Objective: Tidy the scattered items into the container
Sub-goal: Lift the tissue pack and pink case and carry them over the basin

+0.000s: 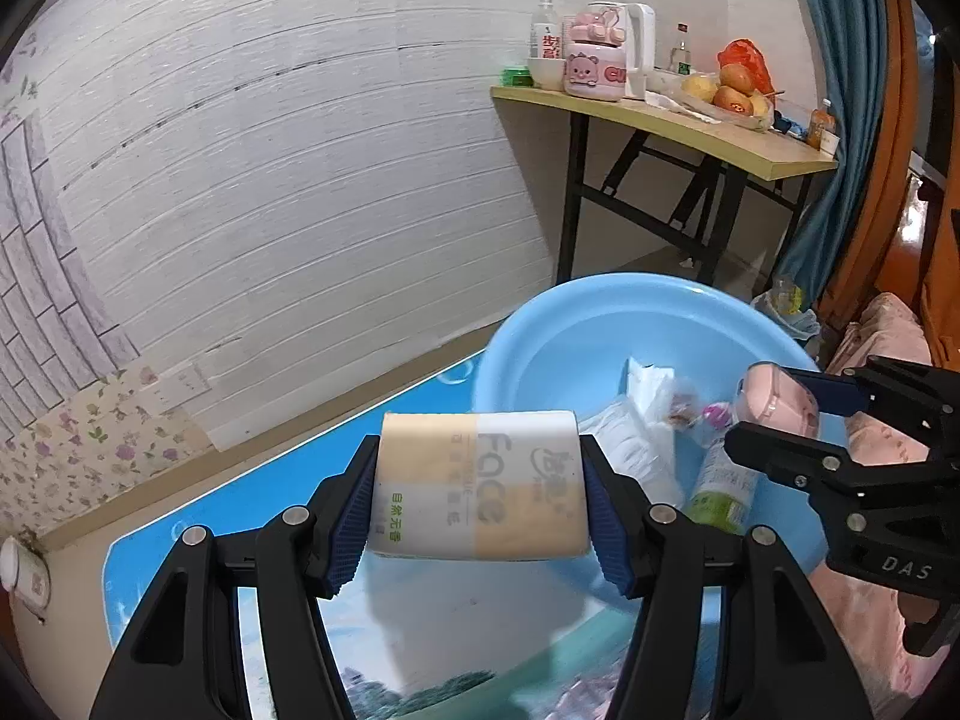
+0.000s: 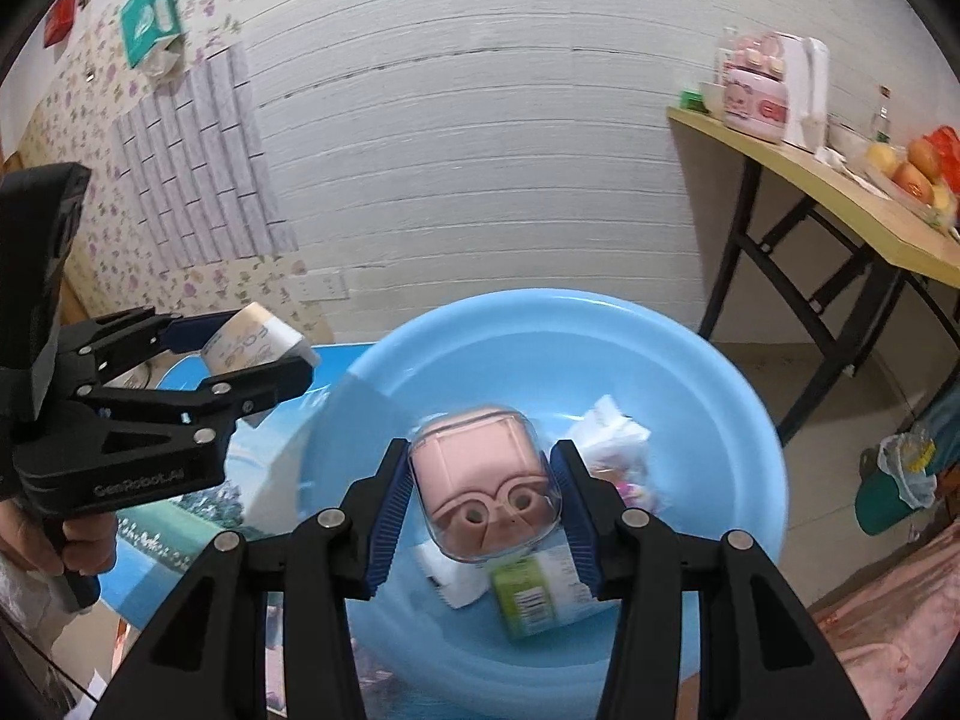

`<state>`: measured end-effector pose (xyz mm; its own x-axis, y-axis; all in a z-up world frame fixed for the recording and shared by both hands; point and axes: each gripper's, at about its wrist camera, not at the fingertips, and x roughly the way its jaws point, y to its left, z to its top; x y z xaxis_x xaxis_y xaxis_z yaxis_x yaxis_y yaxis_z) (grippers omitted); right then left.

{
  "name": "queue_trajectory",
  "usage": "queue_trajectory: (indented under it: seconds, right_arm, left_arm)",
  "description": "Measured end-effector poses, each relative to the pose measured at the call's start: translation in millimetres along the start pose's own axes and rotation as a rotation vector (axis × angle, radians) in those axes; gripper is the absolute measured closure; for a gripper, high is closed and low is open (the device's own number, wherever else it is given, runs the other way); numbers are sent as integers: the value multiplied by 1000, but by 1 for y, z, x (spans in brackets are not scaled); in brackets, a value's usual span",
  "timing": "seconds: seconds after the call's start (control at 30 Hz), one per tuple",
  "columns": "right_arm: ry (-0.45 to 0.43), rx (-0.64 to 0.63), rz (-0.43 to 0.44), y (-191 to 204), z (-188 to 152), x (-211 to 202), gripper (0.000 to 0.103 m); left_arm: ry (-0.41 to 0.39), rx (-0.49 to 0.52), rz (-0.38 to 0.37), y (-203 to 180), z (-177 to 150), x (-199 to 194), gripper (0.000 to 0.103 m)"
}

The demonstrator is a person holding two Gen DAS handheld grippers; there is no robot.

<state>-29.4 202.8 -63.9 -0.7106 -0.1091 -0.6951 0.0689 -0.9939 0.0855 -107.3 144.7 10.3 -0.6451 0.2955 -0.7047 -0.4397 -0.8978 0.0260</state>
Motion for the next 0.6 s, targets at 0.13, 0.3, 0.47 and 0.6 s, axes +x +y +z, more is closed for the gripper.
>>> queue_trajectory:
  seconds: [0.13,0.3,0.47,0.6]
  right_arm:
    - [-2,21,-13,-17,0,-10,55]
    - [4,22,-31,-31,-3,-13,55]
    - [-3,35,-51,-44,-3,-14,55]
    - [10,49,-66,-54,-5,-12,55]
  left_arm:
    - [-8,9,-12,-12,7,2,43]
    - [-4,19,-28,-26,14,9,43]
    - [11,47,-47,-40,19,19,43]
    - [12,52,-67,-49,23,26,43]
